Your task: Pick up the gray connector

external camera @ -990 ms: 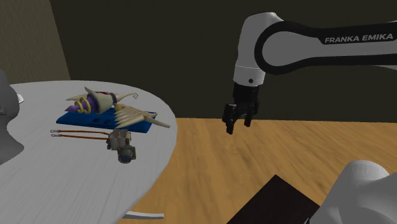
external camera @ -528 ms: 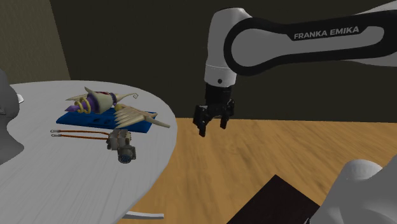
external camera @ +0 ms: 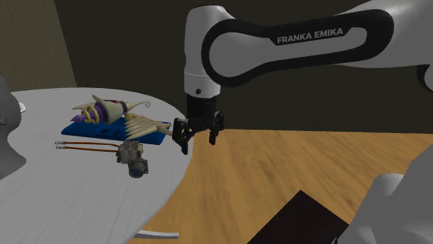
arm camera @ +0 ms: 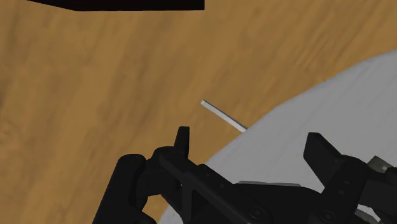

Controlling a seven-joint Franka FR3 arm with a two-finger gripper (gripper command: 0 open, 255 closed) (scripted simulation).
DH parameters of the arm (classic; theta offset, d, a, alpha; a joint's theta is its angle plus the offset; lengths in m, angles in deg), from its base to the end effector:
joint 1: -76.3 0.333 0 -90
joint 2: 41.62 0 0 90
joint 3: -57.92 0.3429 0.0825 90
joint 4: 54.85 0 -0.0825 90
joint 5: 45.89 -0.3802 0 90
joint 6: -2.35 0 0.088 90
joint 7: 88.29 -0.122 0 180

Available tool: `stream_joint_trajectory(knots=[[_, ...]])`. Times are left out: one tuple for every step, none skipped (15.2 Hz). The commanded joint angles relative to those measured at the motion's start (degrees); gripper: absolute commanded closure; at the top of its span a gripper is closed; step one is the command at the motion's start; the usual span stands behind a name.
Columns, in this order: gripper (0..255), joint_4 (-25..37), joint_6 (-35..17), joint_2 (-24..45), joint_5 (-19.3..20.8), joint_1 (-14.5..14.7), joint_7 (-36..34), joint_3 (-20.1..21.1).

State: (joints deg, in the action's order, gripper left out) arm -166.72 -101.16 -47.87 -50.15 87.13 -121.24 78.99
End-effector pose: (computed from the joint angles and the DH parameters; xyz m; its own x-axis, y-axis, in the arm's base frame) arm 0.4324 0.2856 0.5308 0.9977 -0.0400 -0.0545 -0.0402 -0.9992 -0.0032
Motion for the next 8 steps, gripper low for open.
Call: stream_joint_trajectory(knots=[[0,4.64,-0.12,4.64,1.58,0.81,-2.76,1.48],[0,6.82,-0.03,6.73,2.42,1.32,-4.01,2.06],[0,9.09,0.13,8.86,3.31,1.9,-5.25,2.58],[0,11.47,0.37,11.04,4.26,2.53,-6.49,3.06],[0,13.96,0.69,13.26,5.26,3.23,-7.7,3.49],[0,16.56,1.1,15.52,6.3,4.01,-8.88,3.86],[0,19.29,1.6,17.84,7.37,4.88,-10.02,4.16],[0,22.17,2.21,20.21,8.47,5.84,-11.12,4.39]])
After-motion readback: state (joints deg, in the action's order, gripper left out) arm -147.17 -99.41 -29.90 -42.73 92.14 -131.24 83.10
